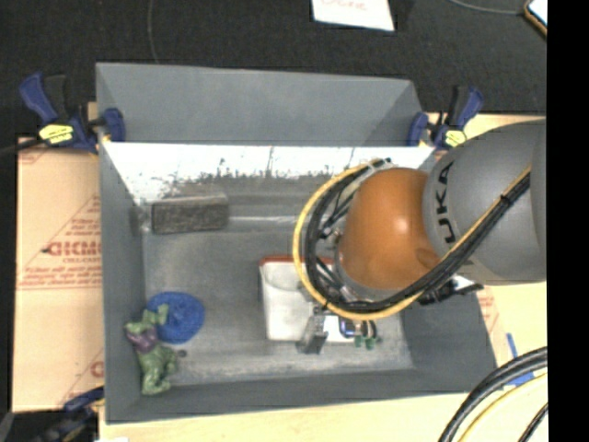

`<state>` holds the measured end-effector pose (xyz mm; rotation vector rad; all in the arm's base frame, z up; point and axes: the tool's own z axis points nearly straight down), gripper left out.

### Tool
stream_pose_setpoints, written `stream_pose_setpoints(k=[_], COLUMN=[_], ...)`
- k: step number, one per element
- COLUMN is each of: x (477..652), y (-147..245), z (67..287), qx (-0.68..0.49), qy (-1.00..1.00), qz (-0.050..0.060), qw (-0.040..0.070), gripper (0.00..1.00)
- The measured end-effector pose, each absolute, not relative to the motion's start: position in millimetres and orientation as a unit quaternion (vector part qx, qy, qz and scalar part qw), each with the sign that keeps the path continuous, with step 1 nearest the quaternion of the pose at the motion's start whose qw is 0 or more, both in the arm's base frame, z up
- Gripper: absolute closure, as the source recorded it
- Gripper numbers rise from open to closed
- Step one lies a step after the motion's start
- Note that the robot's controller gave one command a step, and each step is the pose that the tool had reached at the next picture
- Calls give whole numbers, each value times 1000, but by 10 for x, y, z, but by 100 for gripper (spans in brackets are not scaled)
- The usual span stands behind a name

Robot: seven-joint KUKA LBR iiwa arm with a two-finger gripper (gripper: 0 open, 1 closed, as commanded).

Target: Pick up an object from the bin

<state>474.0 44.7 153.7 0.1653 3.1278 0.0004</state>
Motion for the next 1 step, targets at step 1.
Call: stream_pose_setpoints(k=[1], x=[4741], y=[442], z=[1810], qx=[51], qy=[999], qz=[0], qw=[5], gripper=[100])
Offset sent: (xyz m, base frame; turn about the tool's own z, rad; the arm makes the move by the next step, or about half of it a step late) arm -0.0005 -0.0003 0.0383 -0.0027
